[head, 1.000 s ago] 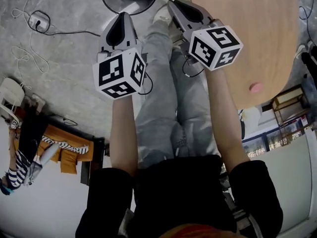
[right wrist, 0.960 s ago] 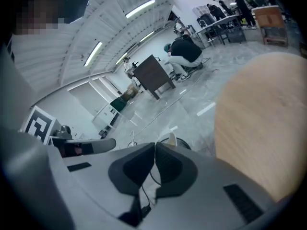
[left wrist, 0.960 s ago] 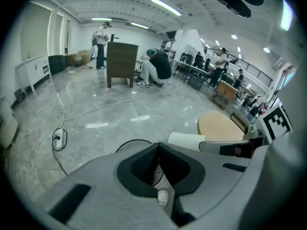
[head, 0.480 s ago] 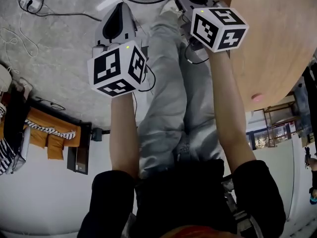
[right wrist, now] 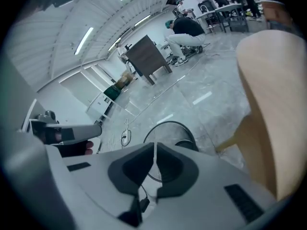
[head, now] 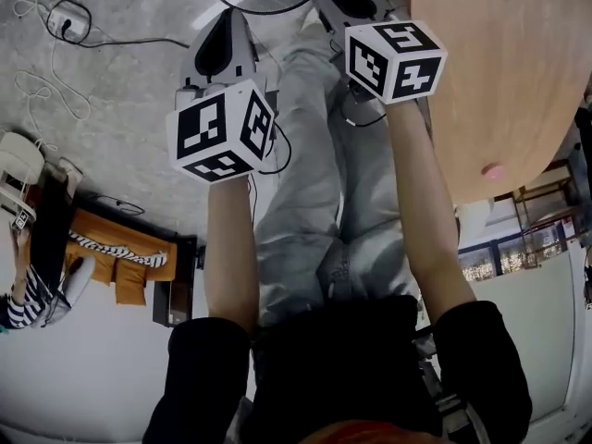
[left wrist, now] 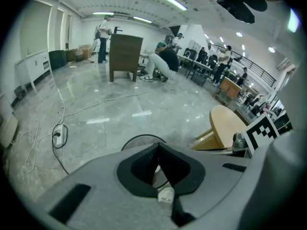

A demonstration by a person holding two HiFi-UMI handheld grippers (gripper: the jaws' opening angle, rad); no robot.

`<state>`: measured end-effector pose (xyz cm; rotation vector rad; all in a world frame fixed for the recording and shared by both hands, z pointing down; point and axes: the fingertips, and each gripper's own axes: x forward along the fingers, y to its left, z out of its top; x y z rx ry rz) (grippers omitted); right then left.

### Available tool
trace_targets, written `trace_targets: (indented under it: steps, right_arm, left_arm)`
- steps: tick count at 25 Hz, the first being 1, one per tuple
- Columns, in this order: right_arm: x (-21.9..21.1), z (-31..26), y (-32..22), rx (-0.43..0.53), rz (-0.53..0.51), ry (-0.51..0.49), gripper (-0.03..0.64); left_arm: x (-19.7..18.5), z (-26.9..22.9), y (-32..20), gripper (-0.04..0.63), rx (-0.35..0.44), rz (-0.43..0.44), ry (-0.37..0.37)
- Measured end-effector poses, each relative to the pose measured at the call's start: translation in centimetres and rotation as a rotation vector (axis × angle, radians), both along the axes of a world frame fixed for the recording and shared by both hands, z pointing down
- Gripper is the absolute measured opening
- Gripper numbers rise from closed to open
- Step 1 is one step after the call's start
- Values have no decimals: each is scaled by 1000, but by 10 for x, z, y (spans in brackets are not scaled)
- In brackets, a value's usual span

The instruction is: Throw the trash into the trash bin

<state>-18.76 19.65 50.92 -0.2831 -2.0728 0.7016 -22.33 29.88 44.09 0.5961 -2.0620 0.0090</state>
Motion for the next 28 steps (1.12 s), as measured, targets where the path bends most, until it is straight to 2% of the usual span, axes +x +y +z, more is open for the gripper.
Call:
trace_targets:
  steps: [5,8,13,19,28]
  right_arm:
    - [27,-40,-32,-76,102,-41,15]
    - [38,-67,-62,-64,191,-96,15]
    - [70,-101,-113,-43,325,-156,15]
    - [144,-118,-178,11,571,-166,15]
    - [313,-130,-229,75,858,-121,15]
  left_arm:
    - [4,-24,-52,8,37,138,-24]
    - [9,-39,-89,8,57,239,-41]
    - [35,-55,-148,8,80,354,-31]
    - [92,-73,-234,8,130,601,-24]
    - [225,-96,-315,7,162,864,-15]
